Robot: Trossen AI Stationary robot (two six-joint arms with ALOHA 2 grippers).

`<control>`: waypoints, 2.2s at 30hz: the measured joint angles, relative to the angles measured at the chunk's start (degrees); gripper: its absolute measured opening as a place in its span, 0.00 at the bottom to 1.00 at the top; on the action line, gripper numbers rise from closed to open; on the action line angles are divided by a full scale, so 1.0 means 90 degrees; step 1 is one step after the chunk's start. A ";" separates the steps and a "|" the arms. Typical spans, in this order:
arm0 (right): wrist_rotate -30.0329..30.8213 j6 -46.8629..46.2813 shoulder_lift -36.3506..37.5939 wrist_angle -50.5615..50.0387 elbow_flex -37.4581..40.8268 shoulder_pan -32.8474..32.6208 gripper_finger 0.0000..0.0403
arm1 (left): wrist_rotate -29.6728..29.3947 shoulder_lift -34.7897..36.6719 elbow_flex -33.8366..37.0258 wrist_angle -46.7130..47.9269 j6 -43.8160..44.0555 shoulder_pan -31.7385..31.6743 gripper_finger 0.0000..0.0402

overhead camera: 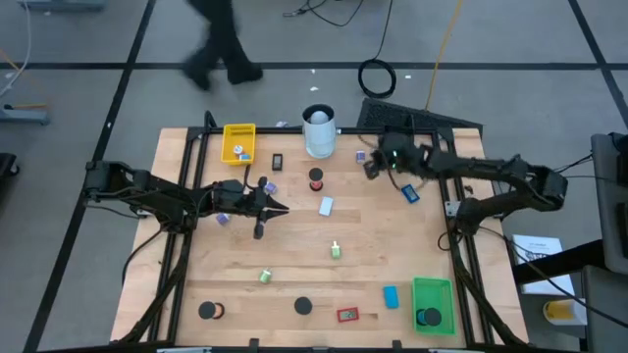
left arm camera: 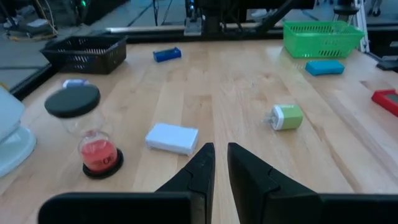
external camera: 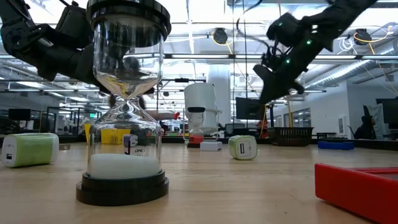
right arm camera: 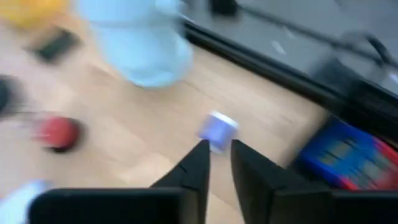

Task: Pick & Place Office items
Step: Put the blue charger adapter into the yellow bin

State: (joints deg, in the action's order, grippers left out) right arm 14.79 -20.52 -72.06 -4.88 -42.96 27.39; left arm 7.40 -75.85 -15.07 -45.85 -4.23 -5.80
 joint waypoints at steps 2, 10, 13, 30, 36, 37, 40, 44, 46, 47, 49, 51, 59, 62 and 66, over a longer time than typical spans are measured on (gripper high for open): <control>-0.0003 0.0238 0.0086 0.0877 0.0358 -0.0335 0.05 | 0.0000 0.0000 0.0000 -0.0111 0.0002 0.0000 0.13; 0.0015 0.1170 0.0162 0.3791 0.1223 -0.1222 0.03 | -0.0077 0.0000 -0.0023 -0.0290 0.0274 -0.0015 0.13; 0.0016 0.1448 0.0144 0.4625 0.1489 -0.1417 0.03 | -0.0168 0.0002 -0.0058 -0.0208 0.0669 -0.0020 0.13; 0.0014 0.1697 0.0139 0.5087 0.1639 -0.1562 0.01 | -0.2355 0.0661 -0.0059 0.1539 -0.0235 0.2240 0.12; 0.0016 0.1696 0.0139 0.5093 0.1639 -0.1561 0.01 | -0.3201 0.0850 -0.0061 0.2658 0.0799 0.2967 0.02; 0.0016 0.1694 0.0139 0.5094 0.1639 -0.1561 0.01 | -0.3214 0.0863 -0.0061 0.2797 0.0971 0.3055 0.02; 0.0014 0.1693 0.0139 0.5095 0.1639 -0.1561 0.01 | -0.3203 0.0865 -0.0061 0.2967 0.1209 0.3305 0.01; 0.0014 0.1693 0.0141 0.5118 0.1639 -0.1561 0.01 | -0.2995 0.0840 -0.0061 0.2814 0.1386 0.3465 0.02; 0.0014 0.1693 0.0139 0.5118 0.1638 -0.1561 0.01 | -0.2877 0.0838 -0.0061 0.2663 0.1561 0.3473 0.05; 0.0015 0.1693 0.0139 0.5117 0.1639 -0.1561 0.01 | -0.2814 0.0838 -0.0061 0.2555 0.1646 0.3474 0.06; 0.0014 0.1693 0.0139 0.5116 0.1639 -0.1561 0.01 | -0.2765 0.0838 -0.0062 0.2382 0.1726 0.3512 0.06; 0.0014 0.1693 0.0139 0.5113 0.1639 -0.1561 0.01 | -0.2770 0.0838 -0.0121 0.2429 0.1677 0.3606 0.03; 0.0014 0.1693 0.0140 0.5109 0.1639 -0.1561 0.01 | -0.3277 0.0833 -0.1838 0.5873 0.3024 0.4153 0.16; 0.0014 0.1692 0.0139 0.5092 0.1637 -0.1561 0.01 | -0.3388 0.0835 -0.2547 0.7651 0.3750 0.4362 0.28; 0.0014 0.1691 0.0139 0.5089 0.1637 -0.1561 0.01 | -0.3437 0.0837 -0.3091 1.0035 0.5491 0.4294 0.44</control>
State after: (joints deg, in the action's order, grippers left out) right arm 14.92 -5.30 -70.81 40.93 -28.23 13.34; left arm -23.54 -68.32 -42.89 44.47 45.19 32.84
